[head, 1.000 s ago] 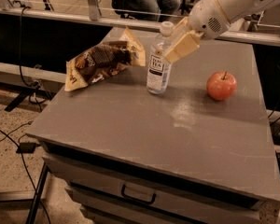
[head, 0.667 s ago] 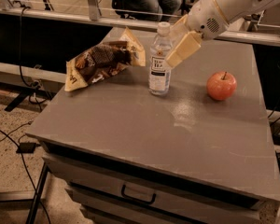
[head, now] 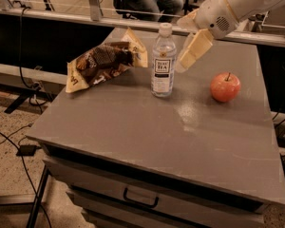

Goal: Move blue plastic bottle near brown chip bag

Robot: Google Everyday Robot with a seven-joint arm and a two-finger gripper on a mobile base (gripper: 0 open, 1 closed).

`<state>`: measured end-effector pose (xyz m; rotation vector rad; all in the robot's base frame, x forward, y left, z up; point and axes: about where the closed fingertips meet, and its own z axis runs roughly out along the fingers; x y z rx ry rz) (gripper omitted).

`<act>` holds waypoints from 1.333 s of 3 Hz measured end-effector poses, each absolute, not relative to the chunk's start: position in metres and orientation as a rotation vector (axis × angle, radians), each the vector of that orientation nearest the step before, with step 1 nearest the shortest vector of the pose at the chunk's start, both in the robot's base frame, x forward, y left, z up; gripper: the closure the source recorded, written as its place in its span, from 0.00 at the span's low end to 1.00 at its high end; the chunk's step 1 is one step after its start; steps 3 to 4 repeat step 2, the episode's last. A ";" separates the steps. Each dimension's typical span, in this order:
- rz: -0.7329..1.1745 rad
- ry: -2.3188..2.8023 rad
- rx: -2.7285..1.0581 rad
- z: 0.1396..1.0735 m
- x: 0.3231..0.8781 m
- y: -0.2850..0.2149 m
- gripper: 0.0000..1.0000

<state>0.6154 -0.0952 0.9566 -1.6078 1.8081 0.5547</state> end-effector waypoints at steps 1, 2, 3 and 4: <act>0.497 1.745 -1.537 0.983 0.607 -0.142 0.00; 0.497 1.745 -1.537 0.983 0.607 -0.142 0.00; 0.497 1.745 -1.537 0.983 0.607 -0.142 0.00; 0.497 1.745 -1.537 0.983 0.607 -0.142 0.00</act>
Offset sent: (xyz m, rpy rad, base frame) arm -0.0058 -0.0359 0.0234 0.0410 -0.0758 -0.0284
